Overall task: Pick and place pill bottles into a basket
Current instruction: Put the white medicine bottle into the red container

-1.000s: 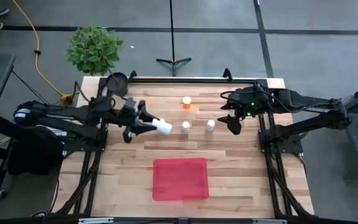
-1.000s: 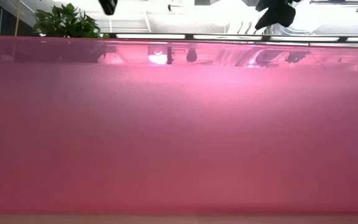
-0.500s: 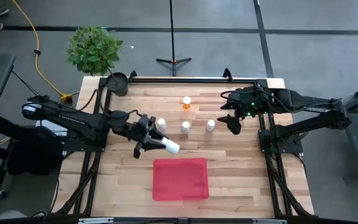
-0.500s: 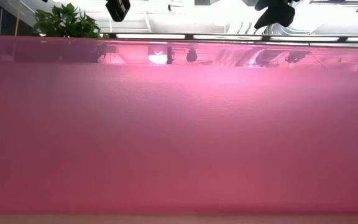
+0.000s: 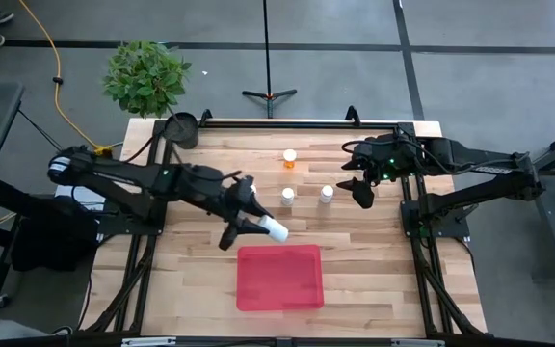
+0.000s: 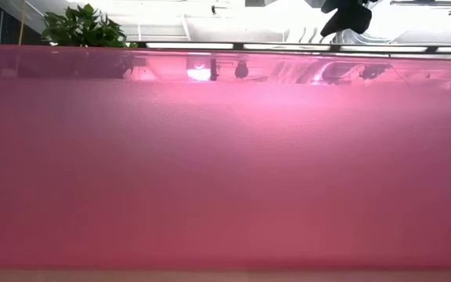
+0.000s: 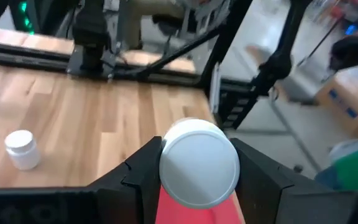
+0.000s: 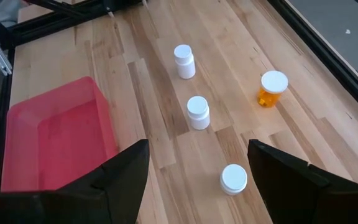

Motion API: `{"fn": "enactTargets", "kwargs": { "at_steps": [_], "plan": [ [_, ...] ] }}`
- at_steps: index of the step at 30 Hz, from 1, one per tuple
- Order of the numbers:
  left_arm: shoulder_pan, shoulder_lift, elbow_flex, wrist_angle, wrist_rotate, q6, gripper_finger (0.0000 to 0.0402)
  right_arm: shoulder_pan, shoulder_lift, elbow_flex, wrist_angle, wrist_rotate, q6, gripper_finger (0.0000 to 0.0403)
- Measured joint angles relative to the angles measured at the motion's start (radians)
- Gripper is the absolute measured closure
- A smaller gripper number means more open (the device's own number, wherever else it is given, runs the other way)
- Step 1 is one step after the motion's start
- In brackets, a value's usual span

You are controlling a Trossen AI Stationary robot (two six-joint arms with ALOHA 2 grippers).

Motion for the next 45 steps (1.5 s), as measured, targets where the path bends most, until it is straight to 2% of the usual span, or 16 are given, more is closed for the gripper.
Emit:
{"fn": "enactTargets", "kwargs": {
  "at_steps": [6,11,15,26,38,40,42,44,45],
  "plan": [
    [0.000,0.164,0.231,-0.283,-0.022,0.084,0.0204,0.000,0.000,0.000,-0.001,-0.001,0.000,0.0139],
    [-0.013,0.289,0.373,-0.411,-0.019,0.140,0.0204,0.013,0.000,0.000,-0.003,-0.003,-0.012,0.0139],
    [-0.020,0.344,0.432,-0.446,-0.020,0.165,0.0204,0.028,0.000,0.000,-0.007,0.000,-0.019,0.0139],
    [-0.026,0.442,0.437,-0.476,-0.070,0.166,0.0204,0.039,0.000,0.000,-0.016,0.001,-0.027,0.0139],
    [-0.041,0.535,0.435,-0.400,-0.085,0.110,0.0204,0.038,-0.001,0.000,-0.038,0.000,-0.046,0.0139],
    [-0.049,0.559,0.442,-0.339,-0.099,0.103,0.0204,0.038,-0.001,0.000,-0.043,0.000,-0.046,0.0139],
    [-0.065,0.572,0.434,-0.376,-0.113,0.092,0.0204,0.038,-0.001,0.000,-0.044,0.002,-0.046,0.0139],
    [-0.072,0.595,0.440,-0.316,-0.141,0.087,0.0204,0.038,-0.001,0.000,-0.045,0.003,-0.046,0.0139],
    [-0.080,0.596,0.437,-0.346,-0.154,0.086,0.0204,0.038,-0.001,0.000,-0.045,0.003,-0.046,0.0139]
  ]
}}
